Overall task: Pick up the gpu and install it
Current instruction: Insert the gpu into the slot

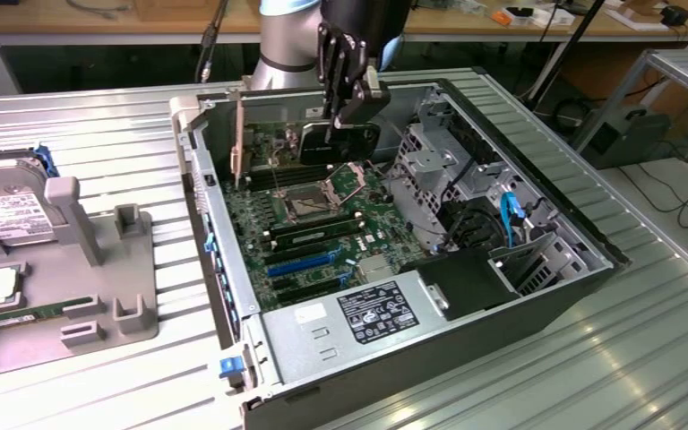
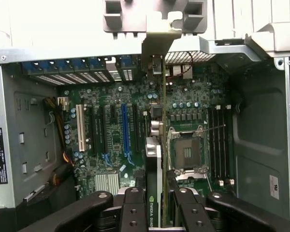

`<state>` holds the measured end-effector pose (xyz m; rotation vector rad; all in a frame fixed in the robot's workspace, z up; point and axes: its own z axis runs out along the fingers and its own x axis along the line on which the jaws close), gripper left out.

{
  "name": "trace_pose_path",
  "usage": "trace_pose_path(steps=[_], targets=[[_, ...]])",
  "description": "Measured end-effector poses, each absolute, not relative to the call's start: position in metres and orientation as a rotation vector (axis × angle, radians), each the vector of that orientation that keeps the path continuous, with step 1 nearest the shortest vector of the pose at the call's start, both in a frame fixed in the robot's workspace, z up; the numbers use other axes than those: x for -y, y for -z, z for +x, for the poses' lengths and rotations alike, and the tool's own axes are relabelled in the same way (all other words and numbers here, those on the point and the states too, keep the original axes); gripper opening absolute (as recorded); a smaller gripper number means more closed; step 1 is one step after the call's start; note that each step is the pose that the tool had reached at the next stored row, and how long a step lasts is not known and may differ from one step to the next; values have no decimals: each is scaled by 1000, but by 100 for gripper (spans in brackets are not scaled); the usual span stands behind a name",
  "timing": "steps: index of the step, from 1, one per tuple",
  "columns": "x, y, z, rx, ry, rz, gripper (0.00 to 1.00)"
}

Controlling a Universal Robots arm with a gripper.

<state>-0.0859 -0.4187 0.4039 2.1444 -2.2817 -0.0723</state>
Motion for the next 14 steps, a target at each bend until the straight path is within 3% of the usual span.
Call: trace_pose_path(steps=[14], targets=[[420,-395,-85,2282,72,2144,27]])
